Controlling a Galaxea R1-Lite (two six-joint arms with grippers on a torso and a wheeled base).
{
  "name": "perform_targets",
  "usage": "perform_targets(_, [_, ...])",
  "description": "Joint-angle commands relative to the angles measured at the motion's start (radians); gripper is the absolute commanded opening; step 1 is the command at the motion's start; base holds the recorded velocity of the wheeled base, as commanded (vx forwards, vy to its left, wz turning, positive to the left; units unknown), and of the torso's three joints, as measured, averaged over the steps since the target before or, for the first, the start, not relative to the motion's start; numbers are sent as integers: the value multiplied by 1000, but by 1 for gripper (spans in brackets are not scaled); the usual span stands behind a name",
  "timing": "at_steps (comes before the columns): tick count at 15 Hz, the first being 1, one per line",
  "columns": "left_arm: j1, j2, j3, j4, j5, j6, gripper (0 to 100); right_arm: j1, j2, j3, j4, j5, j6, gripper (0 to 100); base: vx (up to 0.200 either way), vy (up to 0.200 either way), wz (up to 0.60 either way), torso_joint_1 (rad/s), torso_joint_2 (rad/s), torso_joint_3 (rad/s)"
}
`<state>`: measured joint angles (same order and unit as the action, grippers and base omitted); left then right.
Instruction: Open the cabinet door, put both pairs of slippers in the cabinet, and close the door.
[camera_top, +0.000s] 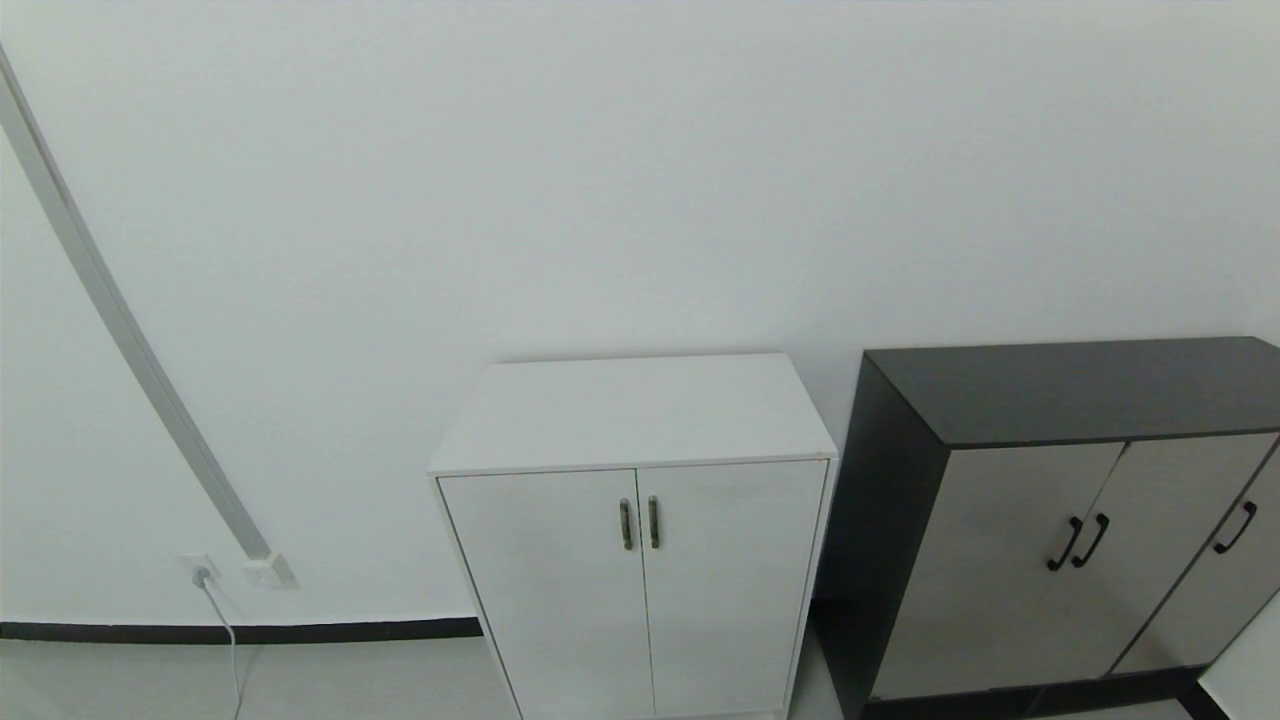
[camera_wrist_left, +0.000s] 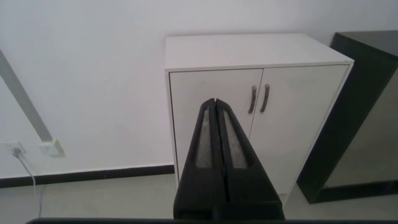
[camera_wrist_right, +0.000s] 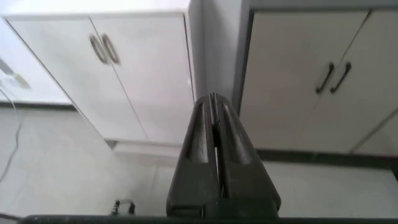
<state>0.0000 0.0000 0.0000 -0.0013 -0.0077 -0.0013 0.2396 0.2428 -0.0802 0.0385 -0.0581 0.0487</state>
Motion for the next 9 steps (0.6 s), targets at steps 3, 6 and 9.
perform_targets(3, [0, 0, 0, 0, 0, 0, 0, 1, -5, -27, 0, 29, 2, 0, 0, 0, 0, 0, 0, 0])
perform_targets(6, [0, 0, 0, 0, 0, 0, 0, 1, 15, -9, 4, 52, 2, 0, 0, 0, 0, 0, 0, 0])
perform_targets(9, [0, 0, 0, 0, 0, 0, 0, 1, 15, 37, 0, 61, 6, 0, 0, 0, 0, 0, 0, 0])
